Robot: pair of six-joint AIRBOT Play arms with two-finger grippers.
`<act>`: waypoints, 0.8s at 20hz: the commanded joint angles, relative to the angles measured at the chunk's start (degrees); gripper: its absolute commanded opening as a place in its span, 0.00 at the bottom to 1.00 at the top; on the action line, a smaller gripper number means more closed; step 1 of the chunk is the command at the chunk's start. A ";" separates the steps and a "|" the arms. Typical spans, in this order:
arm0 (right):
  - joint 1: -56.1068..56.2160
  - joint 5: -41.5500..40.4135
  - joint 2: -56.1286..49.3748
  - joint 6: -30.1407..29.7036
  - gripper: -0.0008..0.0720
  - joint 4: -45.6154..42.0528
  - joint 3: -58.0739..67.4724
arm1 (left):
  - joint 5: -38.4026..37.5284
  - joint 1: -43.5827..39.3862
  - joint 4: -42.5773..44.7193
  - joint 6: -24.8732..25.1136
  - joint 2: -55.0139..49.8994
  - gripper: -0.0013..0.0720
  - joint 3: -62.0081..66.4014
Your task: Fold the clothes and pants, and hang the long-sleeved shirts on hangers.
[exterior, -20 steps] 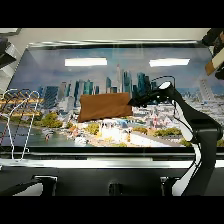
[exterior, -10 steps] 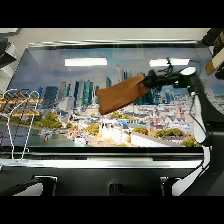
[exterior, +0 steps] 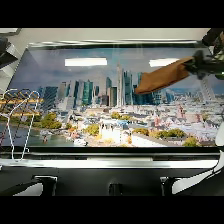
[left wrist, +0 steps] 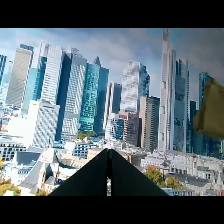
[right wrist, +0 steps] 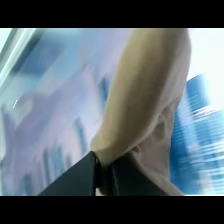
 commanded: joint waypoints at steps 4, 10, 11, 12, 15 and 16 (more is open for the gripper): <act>-13.46 1.49 4.96 7.87 0.05 -16.83 1.31 | 0.02 0.04 -0.28 0.02 0.04 0.05 0.02; -23.91 7.19 6.78 14.25 0.05 -31.78 1.29 | 0.02 0.04 -0.26 0.04 0.04 0.05 0.02; -25.03 9.94 6.78 15.85 0.05 -36.35 1.29 | 0.02 0.04 -0.26 0.04 0.02 0.05 0.02; -25.86 12.59 6.80 17.40 0.05 -40.83 1.09 | 0.02 0.04 -0.26 0.04 0.02 0.05 0.02; -28.00 20.59 6.78 20.13 0.05 -49.77 -0.39 | 0.00 0.04 -0.26 0.04 0.02 0.05 0.02; -28.13 22.95 6.78 20.41 0.05 -52.54 -1.29 | 0.00 0.04 -0.26 0.04 0.02 0.05 0.02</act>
